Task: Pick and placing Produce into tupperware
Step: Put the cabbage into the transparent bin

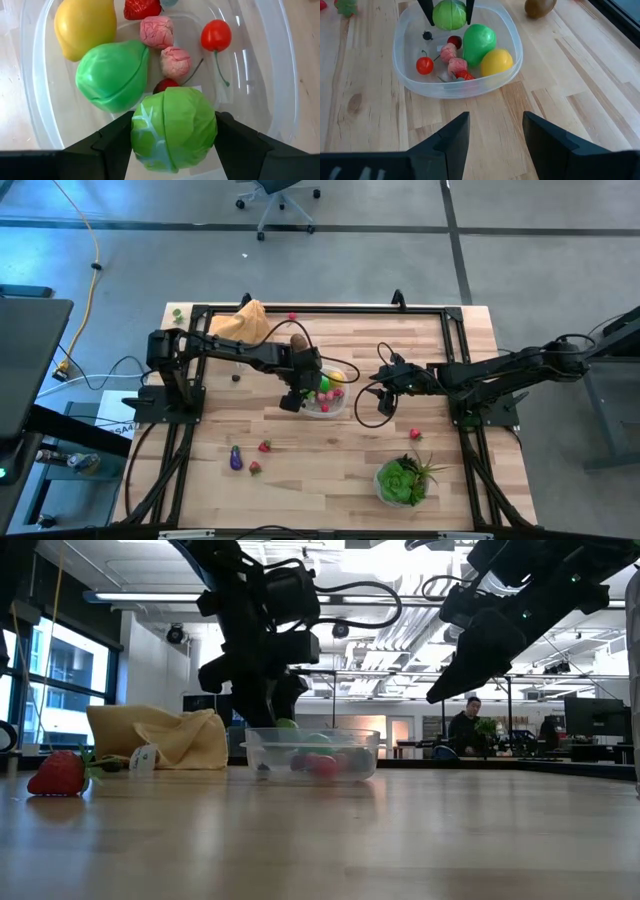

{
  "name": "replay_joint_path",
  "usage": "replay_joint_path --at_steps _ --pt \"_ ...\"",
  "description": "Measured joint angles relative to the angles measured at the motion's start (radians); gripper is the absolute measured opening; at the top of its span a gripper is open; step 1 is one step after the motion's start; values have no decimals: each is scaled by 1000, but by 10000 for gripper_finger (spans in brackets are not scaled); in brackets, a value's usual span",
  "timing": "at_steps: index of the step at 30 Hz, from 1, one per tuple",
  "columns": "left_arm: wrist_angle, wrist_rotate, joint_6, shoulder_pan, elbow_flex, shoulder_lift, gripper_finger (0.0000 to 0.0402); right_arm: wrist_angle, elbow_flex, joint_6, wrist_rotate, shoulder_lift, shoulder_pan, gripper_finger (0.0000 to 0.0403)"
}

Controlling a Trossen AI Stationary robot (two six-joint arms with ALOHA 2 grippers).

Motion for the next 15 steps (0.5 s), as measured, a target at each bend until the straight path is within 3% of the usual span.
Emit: replay_joint_path --at_steps 15 --pt "0 -7 18 0 0 0 237 0 0 0 0 0 0 176"
